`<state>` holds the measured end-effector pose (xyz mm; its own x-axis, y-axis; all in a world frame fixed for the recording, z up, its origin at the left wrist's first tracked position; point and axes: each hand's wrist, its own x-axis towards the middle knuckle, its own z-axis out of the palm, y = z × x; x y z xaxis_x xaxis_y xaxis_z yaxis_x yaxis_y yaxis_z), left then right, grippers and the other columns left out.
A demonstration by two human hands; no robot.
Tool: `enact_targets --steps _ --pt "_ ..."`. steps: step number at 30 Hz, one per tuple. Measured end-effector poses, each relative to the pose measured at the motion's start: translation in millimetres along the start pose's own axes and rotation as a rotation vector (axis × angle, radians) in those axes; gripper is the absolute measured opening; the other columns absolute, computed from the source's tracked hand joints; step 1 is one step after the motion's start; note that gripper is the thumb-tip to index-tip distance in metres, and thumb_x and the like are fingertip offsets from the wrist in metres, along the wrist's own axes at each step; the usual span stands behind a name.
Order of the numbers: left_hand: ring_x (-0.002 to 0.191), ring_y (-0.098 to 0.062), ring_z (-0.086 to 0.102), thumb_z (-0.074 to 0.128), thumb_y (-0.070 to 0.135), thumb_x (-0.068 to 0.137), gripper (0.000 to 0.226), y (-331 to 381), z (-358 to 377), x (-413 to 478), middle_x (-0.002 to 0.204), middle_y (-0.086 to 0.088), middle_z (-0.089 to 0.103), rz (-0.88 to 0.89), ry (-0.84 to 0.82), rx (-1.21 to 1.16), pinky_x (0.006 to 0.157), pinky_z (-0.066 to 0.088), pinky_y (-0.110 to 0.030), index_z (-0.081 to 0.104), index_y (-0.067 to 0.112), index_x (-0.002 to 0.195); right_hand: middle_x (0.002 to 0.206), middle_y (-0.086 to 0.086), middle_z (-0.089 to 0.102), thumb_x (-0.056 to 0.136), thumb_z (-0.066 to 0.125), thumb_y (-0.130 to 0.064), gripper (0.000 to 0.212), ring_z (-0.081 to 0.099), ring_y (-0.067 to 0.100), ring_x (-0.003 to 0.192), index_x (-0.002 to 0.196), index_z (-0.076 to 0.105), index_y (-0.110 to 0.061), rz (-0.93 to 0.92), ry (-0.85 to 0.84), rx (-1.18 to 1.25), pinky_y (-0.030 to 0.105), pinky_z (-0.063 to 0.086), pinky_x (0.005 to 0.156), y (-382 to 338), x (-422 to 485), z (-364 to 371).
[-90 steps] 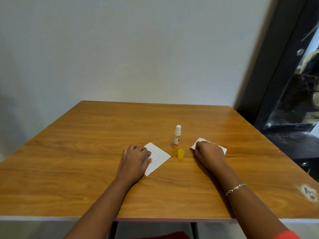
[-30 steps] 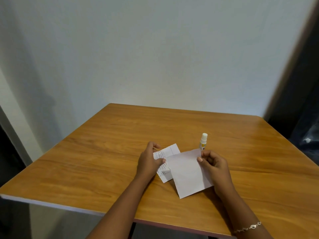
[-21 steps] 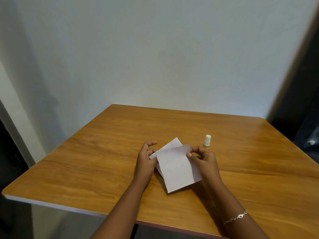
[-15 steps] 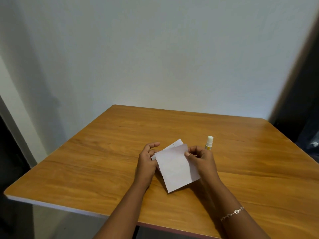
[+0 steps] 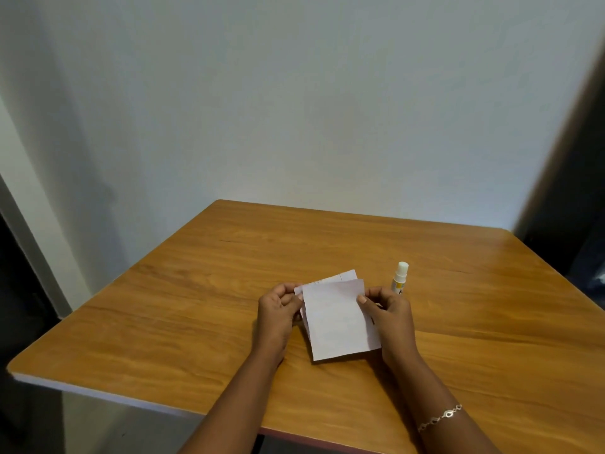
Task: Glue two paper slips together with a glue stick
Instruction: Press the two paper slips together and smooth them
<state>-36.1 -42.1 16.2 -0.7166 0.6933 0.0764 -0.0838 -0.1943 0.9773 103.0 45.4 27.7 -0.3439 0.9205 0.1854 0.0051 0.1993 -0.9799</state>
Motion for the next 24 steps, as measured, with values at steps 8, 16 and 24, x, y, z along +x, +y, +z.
enact_targets --steps 8,16,24 --pt "0.08 -0.014 0.062 0.063 0.003 0.08 0.021 19.3 -7.2 7.4 0.093 -0.006 0.066 0.0 -0.175 0.104 0.058 0.051 -0.021 0.063 0.019 0.094 0.076 0.006 0.067 0.081 0.061 -0.003 0.011 0.058 0.017 0.069 0.072 0.065 -0.01 -0.019 -0.114 -0.018 0.028 0.043 0.062 -0.2 2.5 -5.5" --pt "0.071 -0.01 0.058 0.065 0.008 0.08 0.007 63.6 7.5 25.2 0.082 -0.004 0.065 0.017 -0.515 0.508 0.054 0.044 -0.016 0.068 0.011 0.086 0.066 -0.004 0.066 0.078 0.063 0.001 0.02 0.059 0.005 0.06 0.068 0.066 -0.016 -0.081 -0.305 -0.032 0.016 0.044 0.056 -4.9 -0.7 0.2" --pt "0.059 -0.016 0.055 0.059 0.001 0.083 0.01 44.8 7.5 23.2 0.067 -0.007 0.062 0.014 -0.087 0.291 0.053 0.043 -0.024 0.062 0.007 0.075 0.077 -0.003 0.065 0.078 0.064 0.001 0.019 0.057 0.002 0.063 0.073 0.065 -0.017 -0.107 -0.101 0.129 0.013 0.043 0.057 -0.9 0.8 -7.4"
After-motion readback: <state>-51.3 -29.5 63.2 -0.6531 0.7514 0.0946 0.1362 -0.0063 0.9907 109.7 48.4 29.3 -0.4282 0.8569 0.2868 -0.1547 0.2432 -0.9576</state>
